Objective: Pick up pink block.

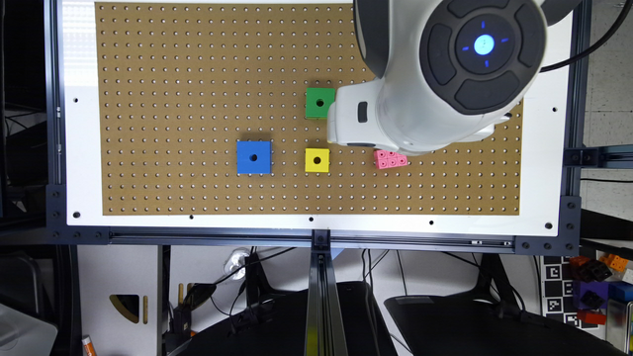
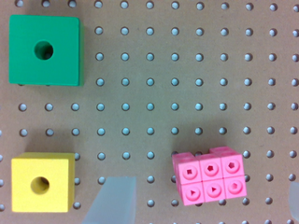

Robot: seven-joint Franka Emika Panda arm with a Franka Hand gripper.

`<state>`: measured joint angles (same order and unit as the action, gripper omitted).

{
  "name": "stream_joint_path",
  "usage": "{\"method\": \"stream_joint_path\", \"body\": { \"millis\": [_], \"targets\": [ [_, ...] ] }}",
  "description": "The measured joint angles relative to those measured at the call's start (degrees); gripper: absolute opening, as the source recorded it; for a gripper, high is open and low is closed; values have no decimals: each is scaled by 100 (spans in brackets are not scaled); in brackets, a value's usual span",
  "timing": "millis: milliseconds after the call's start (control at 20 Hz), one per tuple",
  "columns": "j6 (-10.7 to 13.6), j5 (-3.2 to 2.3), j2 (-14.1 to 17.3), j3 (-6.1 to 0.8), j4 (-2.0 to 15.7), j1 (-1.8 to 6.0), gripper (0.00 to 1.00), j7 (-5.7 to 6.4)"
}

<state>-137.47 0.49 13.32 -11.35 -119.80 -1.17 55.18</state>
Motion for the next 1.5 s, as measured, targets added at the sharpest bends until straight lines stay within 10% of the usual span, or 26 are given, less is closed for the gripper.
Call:
{"method": "stream_joint_path", "body": {
  "millis": [400, 1500],
  "targets": [
    [0, -2, 0, -172, 21, -11, 100, 180],
    [-769, -178, 1210, -164, 233, -37, 100, 229]
  ]
}}
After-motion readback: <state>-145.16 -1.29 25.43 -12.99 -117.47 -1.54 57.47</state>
